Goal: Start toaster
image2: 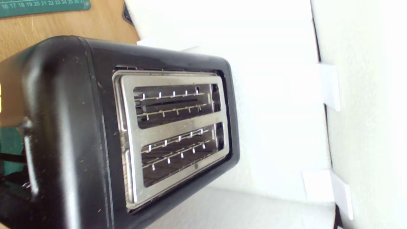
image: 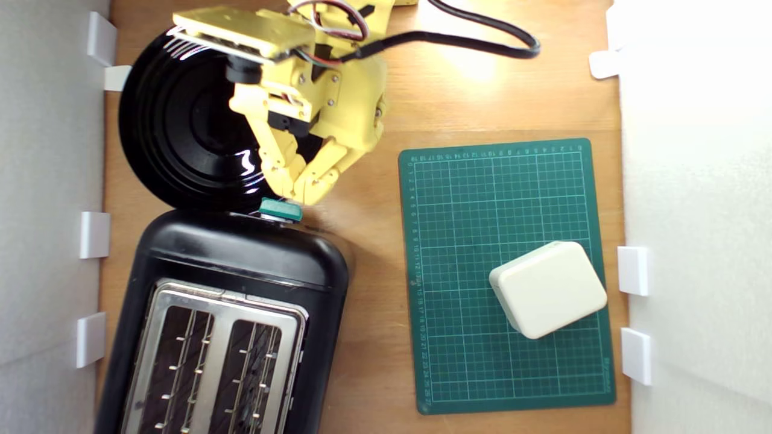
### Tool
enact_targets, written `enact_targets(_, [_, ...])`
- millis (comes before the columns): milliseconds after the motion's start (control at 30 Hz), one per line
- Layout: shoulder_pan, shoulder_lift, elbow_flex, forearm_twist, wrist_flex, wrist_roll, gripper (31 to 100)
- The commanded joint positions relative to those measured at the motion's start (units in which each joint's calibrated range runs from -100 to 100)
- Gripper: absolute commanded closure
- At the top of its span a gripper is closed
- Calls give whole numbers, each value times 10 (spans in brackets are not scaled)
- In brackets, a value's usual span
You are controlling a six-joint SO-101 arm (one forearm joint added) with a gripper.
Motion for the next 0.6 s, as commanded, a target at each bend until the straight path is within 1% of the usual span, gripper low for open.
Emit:
enact_targets(0, [-18, -108, 58, 7, -2, 5, 989])
enact_targets(200, [-24, -238, 195, 0, -3, -6, 989])
enact_targets(433, [-91, -409, 410, 1, -6, -40, 989])
enact_targets(567, [-96, -477, 511, 0, -10, -49, 989])
